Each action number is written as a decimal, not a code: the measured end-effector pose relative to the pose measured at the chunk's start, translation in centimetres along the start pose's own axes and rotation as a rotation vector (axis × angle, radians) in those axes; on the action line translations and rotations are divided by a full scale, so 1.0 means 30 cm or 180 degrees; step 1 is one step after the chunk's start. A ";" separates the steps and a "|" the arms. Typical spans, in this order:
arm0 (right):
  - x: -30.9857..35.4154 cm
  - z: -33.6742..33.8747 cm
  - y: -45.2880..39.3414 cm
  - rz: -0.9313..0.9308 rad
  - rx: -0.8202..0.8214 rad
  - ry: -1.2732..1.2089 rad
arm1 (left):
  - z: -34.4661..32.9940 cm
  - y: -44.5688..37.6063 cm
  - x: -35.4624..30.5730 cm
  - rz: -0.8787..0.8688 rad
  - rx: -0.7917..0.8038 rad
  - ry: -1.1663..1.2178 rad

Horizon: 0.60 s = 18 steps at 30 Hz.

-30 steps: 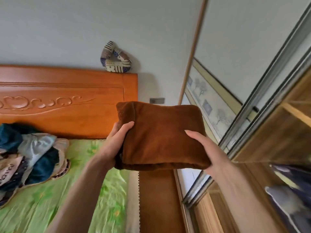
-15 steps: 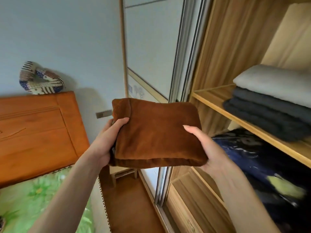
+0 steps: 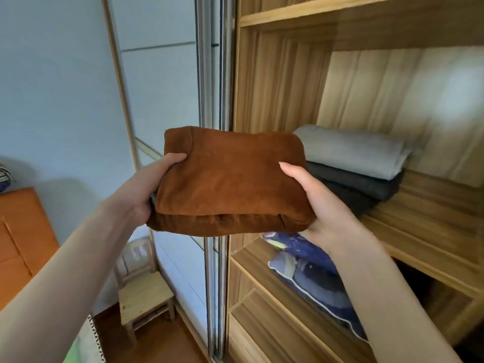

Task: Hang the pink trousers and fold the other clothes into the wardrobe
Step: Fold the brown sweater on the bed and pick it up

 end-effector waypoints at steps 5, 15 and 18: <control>0.183 0.045 -0.050 0.0383 -0.0221 0.0043 | -0.093 -0.160 -0.153 -0.0231 0.0515 0.0015; 0.489 0.167 -0.112 0.1101 -0.1316 0.0447 | -0.390 -0.555 -0.457 -0.0417 0.1744 -0.0228; 0.534 0.212 -0.107 0.1233 -0.1712 0.0386 | -0.482 -0.645 -0.531 -0.0494 0.2119 -0.0298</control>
Point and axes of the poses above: each hand's wrist, its own y-axis away from the middle knuckle, its own z-axis out of the back of the hand, x = y × z, the point moved 9 cm from there along -y, towards the middle knuckle, and after that the axes turned 15 degrees about x, right-handed, at the moved point
